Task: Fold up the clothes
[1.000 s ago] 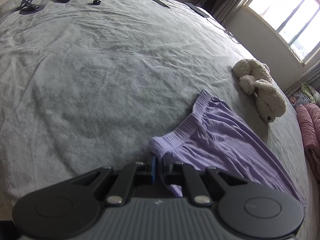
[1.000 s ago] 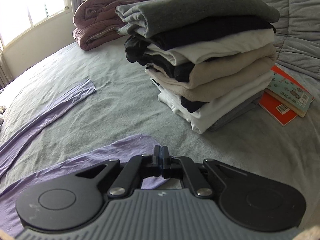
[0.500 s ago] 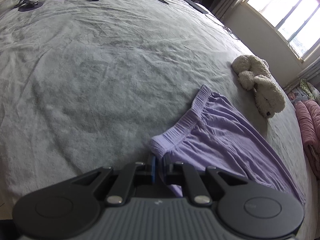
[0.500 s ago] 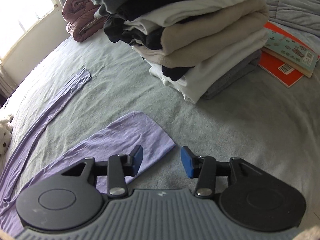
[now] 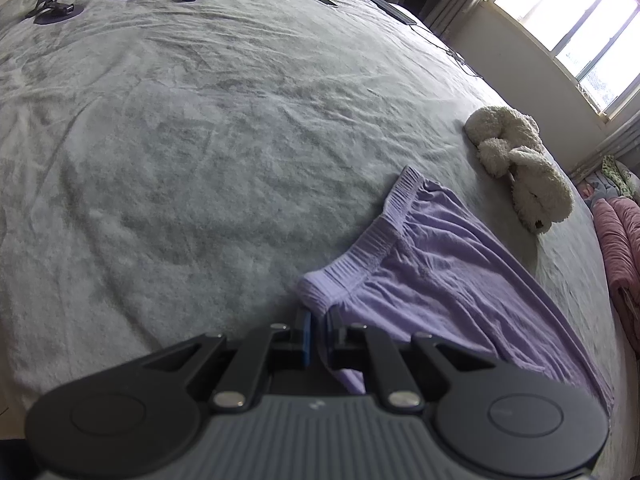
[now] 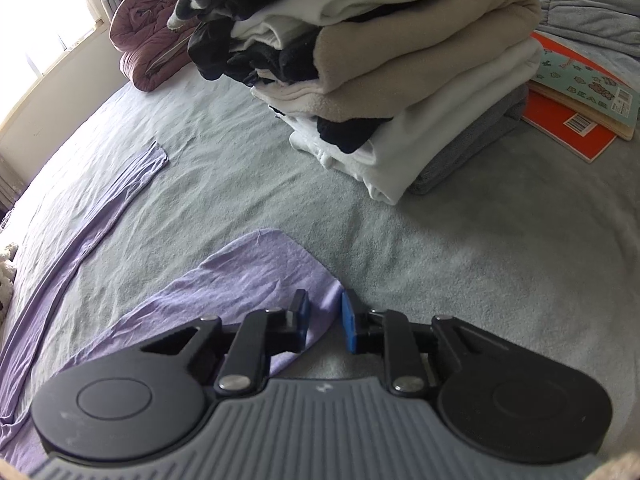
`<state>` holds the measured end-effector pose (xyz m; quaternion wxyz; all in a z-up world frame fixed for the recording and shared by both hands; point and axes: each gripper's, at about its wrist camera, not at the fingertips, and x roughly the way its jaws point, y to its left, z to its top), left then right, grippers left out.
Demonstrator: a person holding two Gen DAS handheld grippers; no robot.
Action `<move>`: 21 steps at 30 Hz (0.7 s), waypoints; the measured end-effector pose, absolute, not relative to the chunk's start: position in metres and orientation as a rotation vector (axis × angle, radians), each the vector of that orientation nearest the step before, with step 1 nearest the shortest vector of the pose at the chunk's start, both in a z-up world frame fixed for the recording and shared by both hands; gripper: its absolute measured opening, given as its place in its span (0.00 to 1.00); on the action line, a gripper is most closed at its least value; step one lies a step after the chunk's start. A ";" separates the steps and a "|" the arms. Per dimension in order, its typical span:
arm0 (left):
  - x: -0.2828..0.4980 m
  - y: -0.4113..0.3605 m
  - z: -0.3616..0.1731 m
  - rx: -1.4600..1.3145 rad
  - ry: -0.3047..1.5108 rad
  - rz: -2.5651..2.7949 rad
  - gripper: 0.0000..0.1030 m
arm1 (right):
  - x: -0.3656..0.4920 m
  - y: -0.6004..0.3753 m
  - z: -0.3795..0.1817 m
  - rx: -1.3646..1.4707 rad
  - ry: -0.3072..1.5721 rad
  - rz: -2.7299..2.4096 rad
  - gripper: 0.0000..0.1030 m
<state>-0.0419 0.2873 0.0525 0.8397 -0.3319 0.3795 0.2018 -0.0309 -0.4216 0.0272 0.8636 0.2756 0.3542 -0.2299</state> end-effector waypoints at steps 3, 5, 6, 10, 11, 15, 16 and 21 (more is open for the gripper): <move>-0.044 0.288 0.056 -0.706 0.792 0.413 0.07 | -0.037 -0.419 0.036 0.569 0.691 -0.493 0.02; -0.046 0.290 0.059 -0.707 0.778 0.403 0.07 | -0.041 -0.417 0.041 0.564 0.656 -0.500 0.02; -0.047 0.291 0.061 -0.708 0.771 0.400 0.07 | -0.044 -0.416 0.046 0.558 0.633 -0.501 0.02; -0.052 0.293 0.066 -0.723 0.757 0.377 0.07 | -0.056 -0.417 0.064 0.549 0.560 -0.499 0.02; -0.053 0.294 0.067 -0.727 0.757 0.372 0.07 | -0.059 -0.417 0.067 0.548 0.549 -0.498 0.02; -0.059 0.299 0.071 -0.747 0.753 0.358 0.07 | -0.067 -0.416 0.082 0.524 0.490 -0.487 0.02; -0.061 0.300 0.073 -0.751 0.749 0.356 0.07 | -0.072 -0.415 0.087 0.519 0.471 -0.482 0.02; -0.065 0.305 0.077 -0.742 0.741 0.369 0.07 | -0.085 -0.418 0.098 0.535 0.422 -0.462 0.02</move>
